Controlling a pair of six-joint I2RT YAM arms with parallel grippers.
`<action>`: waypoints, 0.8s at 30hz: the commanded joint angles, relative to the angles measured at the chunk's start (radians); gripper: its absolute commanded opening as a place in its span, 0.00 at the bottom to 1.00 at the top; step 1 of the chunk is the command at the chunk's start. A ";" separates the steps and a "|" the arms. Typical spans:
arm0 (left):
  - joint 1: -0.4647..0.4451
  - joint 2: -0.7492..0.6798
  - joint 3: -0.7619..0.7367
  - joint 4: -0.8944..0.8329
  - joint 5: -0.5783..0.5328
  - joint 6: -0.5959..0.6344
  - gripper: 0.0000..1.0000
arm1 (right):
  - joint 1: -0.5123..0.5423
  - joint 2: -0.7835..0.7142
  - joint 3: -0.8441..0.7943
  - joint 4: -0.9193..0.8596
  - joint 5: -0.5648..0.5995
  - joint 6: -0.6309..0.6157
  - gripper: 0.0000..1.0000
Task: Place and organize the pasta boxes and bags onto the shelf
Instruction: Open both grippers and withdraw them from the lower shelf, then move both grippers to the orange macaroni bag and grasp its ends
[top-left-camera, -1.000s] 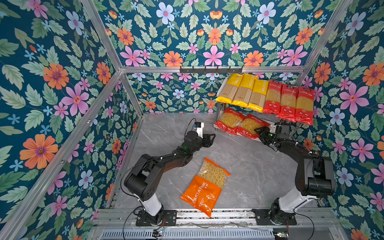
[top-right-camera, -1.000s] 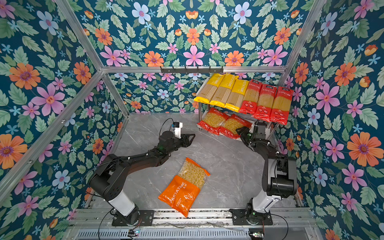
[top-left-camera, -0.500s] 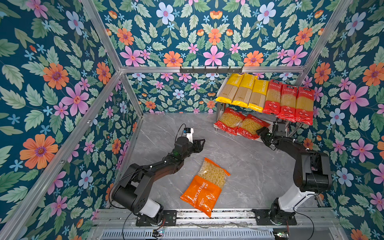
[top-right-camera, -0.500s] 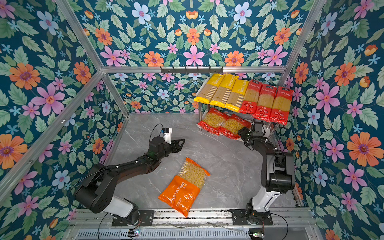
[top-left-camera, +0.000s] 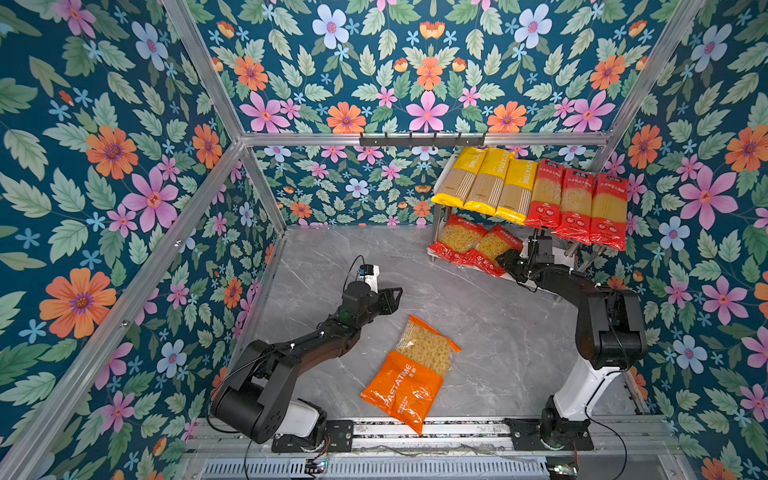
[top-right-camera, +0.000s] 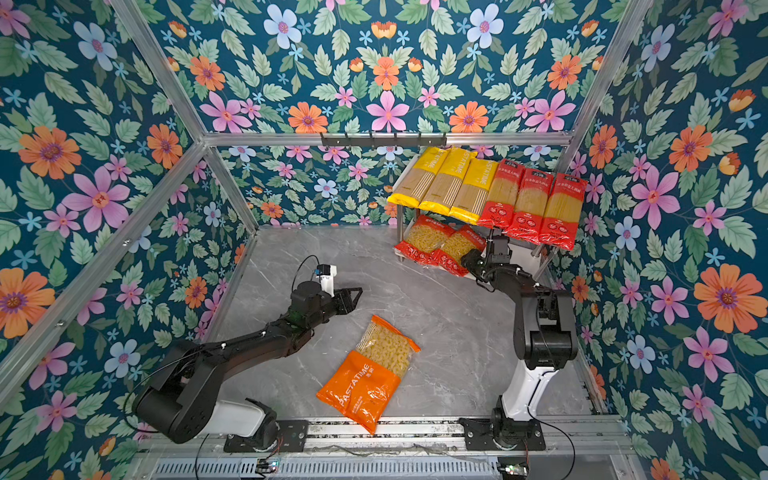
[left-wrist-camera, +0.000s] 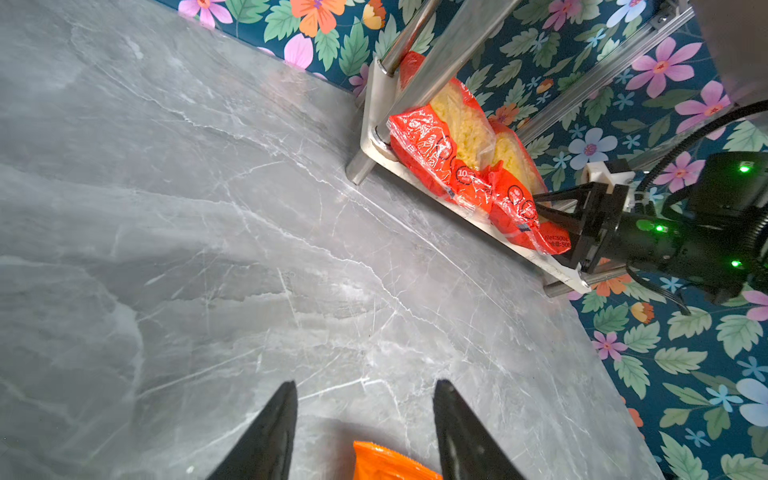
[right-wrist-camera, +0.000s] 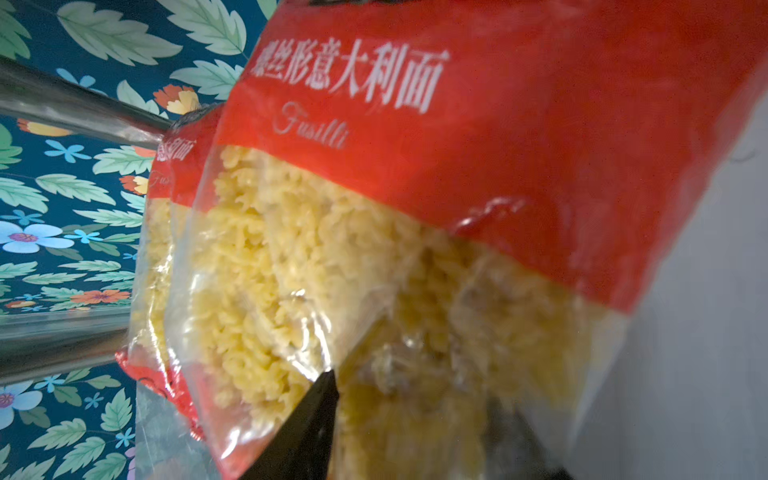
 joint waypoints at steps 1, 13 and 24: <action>0.011 -0.022 0.009 -0.106 -0.030 -0.002 0.58 | 0.005 -0.063 -0.018 -0.106 -0.034 -0.024 0.66; 0.014 -0.108 -0.041 -0.320 -0.032 -0.023 0.66 | 0.048 -0.384 -0.330 -0.110 -0.035 0.102 0.73; -0.116 -0.154 -0.075 -0.541 -0.108 -0.058 0.69 | 0.545 -0.680 -0.618 -0.194 0.208 0.341 0.70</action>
